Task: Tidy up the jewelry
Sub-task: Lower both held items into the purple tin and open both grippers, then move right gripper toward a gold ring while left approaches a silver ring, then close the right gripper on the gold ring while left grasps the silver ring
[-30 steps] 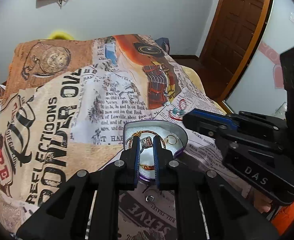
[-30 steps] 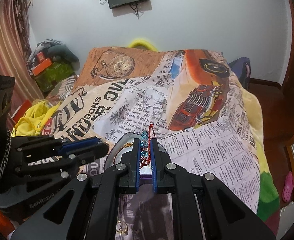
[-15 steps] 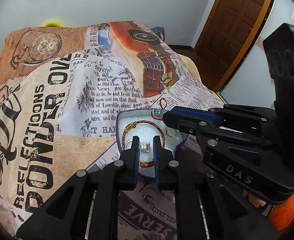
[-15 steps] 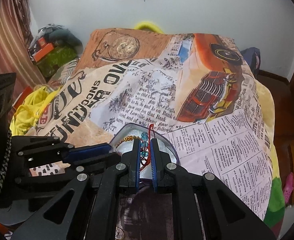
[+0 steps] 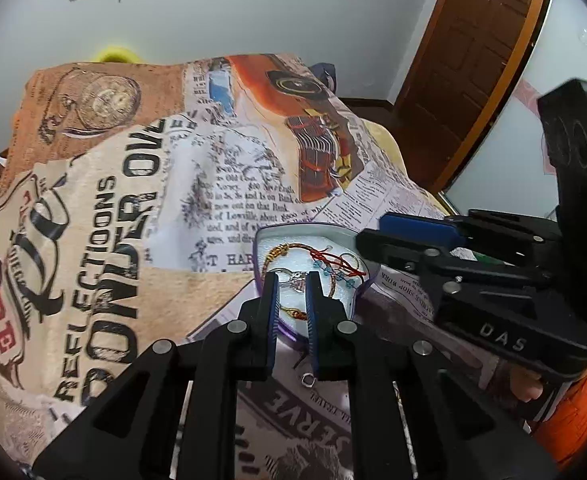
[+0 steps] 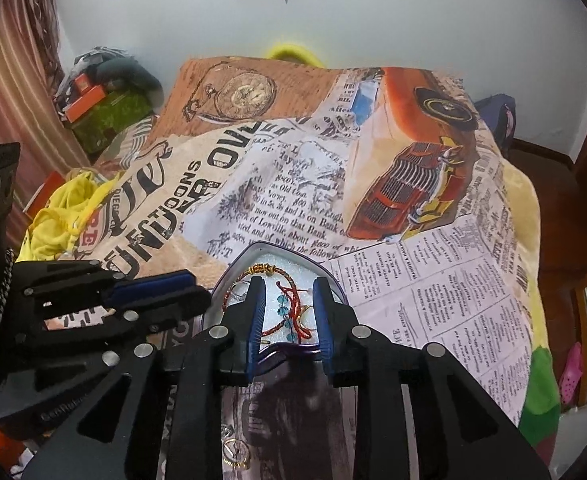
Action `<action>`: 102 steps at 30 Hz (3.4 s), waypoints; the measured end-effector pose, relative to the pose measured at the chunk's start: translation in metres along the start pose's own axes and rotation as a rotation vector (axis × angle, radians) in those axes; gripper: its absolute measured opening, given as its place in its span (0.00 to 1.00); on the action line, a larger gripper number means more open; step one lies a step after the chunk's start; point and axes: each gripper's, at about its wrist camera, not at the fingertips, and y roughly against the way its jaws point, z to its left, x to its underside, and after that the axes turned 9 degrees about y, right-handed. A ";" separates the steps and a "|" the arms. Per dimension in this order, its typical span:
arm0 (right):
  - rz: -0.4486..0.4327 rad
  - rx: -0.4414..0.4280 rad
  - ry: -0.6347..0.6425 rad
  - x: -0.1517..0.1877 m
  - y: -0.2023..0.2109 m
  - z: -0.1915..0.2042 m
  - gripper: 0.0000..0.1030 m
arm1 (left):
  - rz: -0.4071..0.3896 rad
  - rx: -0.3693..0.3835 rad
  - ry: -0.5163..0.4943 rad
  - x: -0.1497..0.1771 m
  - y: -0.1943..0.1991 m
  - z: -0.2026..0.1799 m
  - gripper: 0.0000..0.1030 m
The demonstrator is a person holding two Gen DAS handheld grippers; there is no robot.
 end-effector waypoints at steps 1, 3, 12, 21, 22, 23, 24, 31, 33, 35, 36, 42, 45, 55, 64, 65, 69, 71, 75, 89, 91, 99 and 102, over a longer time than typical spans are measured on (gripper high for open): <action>-0.005 0.009 0.001 0.000 0.004 0.001 0.21 | -0.006 -0.005 0.002 0.000 0.005 0.001 0.11; -0.014 0.026 0.005 0.000 0.010 0.002 0.21 | -0.015 -0.017 0.000 0.002 0.011 0.001 0.11; -0.036 0.086 0.035 0.012 0.041 0.017 0.21 | -0.038 -0.061 -0.009 0.014 0.045 0.001 0.12; 0.022 0.090 0.069 0.041 0.044 0.040 0.21 | -0.019 -0.098 -0.026 0.040 0.059 0.003 0.19; 0.035 0.086 0.072 0.045 0.042 0.042 0.21 | -0.012 -0.099 -0.025 0.044 0.060 0.004 0.20; 0.046 0.081 0.074 0.049 0.041 0.044 0.21 | -0.006 -0.097 -0.023 0.047 0.059 0.004 0.23; 0.058 0.073 0.074 0.052 0.039 0.046 0.21 | 0.003 -0.095 -0.021 0.050 0.059 0.005 0.26; 0.131 0.051 0.064 0.074 0.023 0.052 0.22 | 0.063 -0.092 -0.012 0.072 0.052 0.011 0.28; 0.149 0.045 0.058 0.079 0.019 0.053 0.22 | 0.078 -0.093 -0.010 0.076 0.049 0.013 0.28; 0.167 0.041 0.055 0.083 0.013 0.053 0.21 | 0.091 -0.094 -0.004 0.079 0.045 0.016 0.28; 0.173 0.039 0.057 0.084 0.011 0.053 0.22 | 0.095 -0.092 0.000 0.079 0.044 0.017 0.28; 0.161 0.034 0.066 0.085 0.002 0.054 0.23 | 0.115 -0.092 0.023 0.082 0.036 0.023 0.28; 0.148 0.030 0.074 0.087 0.001 0.055 0.23 | 0.120 -0.094 0.021 0.080 0.032 0.023 0.28; 0.114 0.033 0.092 0.091 0.005 0.059 0.17 | 0.141 -0.084 0.005 0.074 0.017 0.014 0.28; 0.069 0.053 0.052 0.091 0.023 0.046 0.17 | 0.161 -0.090 -0.032 0.066 0.000 0.001 0.29; 0.066 0.059 0.052 0.090 0.025 0.044 0.17 | 0.162 -0.091 -0.032 0.064 -0.003 0.000 0.29; 0.043 0.092 0.050 0.086 0.033 0.033 0.17 | 0.178 -0.080 -0.042 0.060 -0.014 -0.005 0.29; 0.032 0.099 0.039 0.084 0.035 0.027 0.17 | 0.185 -0.080 -0.049 0.059 -0.020 -0.008 0.29; 0.017 0.109 0.024 0.082 0.037 0.020 0.17 | 0.190 -0.095 -0.056 0.057 -0.031 -0.012 0.29; 0.021 0.116 0.000 0.084 0.035 0.007 0.17 | 0.183 -0.040 -0.055 0.053 -0.038 -0.016 0.20; 0.019 0.116 0.001 0.084 0.036 0.008 0.17 | 0.170 -0.035 -0.055 0.055 -0.033 -0.016 0.20; 0.005 0.113 0.010 0.080 0.042 0.014 0.17 | 0.121 -0.050 -0.064 0.059 -0.011 -0.015 0.20; -0.009 0.113 0.002 0.076 0.045 0.015 0.17 | 0.093 -0.053 -0.057 0.055 0.002 -0.012 0.20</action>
